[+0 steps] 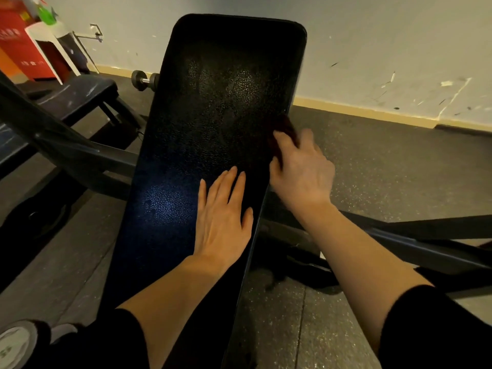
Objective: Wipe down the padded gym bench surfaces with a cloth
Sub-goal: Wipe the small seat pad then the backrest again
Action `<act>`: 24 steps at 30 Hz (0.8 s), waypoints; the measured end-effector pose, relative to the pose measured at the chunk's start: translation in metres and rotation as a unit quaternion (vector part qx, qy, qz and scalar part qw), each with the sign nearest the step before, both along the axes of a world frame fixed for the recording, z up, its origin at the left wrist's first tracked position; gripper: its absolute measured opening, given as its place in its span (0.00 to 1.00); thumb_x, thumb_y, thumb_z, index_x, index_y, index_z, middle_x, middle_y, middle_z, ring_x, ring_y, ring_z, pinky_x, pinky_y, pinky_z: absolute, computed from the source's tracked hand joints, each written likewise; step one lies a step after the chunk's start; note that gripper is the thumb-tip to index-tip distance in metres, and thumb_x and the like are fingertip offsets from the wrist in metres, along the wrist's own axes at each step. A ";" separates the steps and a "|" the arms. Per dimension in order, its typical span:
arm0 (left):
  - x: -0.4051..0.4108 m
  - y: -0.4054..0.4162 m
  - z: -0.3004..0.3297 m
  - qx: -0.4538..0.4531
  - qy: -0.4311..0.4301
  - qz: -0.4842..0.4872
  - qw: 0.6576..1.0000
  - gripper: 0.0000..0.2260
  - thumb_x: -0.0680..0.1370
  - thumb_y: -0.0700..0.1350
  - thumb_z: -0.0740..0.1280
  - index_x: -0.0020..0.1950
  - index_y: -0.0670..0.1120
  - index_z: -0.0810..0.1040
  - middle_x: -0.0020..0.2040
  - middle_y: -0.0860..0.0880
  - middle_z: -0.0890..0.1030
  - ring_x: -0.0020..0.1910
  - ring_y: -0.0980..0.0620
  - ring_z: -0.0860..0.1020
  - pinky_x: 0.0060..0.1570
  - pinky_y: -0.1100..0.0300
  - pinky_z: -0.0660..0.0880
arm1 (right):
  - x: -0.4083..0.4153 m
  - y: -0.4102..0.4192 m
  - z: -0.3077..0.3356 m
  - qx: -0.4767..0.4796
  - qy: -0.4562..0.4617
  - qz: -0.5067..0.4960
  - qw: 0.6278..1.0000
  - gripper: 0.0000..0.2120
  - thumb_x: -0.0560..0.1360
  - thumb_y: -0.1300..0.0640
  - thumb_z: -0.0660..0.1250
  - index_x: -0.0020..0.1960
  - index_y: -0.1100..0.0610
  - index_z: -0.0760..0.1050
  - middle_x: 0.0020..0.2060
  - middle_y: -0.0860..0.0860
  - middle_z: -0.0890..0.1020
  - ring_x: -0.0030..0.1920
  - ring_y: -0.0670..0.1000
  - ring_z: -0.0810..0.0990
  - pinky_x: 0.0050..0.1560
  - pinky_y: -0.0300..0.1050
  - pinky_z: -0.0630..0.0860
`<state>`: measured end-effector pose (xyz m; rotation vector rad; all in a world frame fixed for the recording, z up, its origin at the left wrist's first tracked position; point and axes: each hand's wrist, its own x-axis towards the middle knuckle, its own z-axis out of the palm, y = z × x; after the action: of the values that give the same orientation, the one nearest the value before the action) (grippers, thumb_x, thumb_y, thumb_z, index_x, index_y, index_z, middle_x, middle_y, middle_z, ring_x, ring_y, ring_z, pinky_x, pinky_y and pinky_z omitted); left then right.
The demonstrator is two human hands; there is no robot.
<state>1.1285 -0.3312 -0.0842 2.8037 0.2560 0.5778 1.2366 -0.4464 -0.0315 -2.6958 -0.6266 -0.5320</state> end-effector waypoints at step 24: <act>-0.080 -0.024 -0.040 -0.061 -0.034 -0.001 0.998 0.23 0.77 0.44 0.66 0.72 0.44 0.66 0.70 0.48 0.66 0.69 0.52 0.64 0.66 0.47 0.69 | -0.031 -0.010 -0.073 0.442 0.273 0.111 0.847 0.28 0.72 0.71 0.64 0.70 0.62 0.66 0.70 0.57 0.62 0.70 0.53 0.63 0.72 0.40 0.59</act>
<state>1.0485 -0.3551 -0.1238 2.6610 0.2653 0.6323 1.2057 -0.4564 -0.1049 -1.7259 -0.3746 0.0472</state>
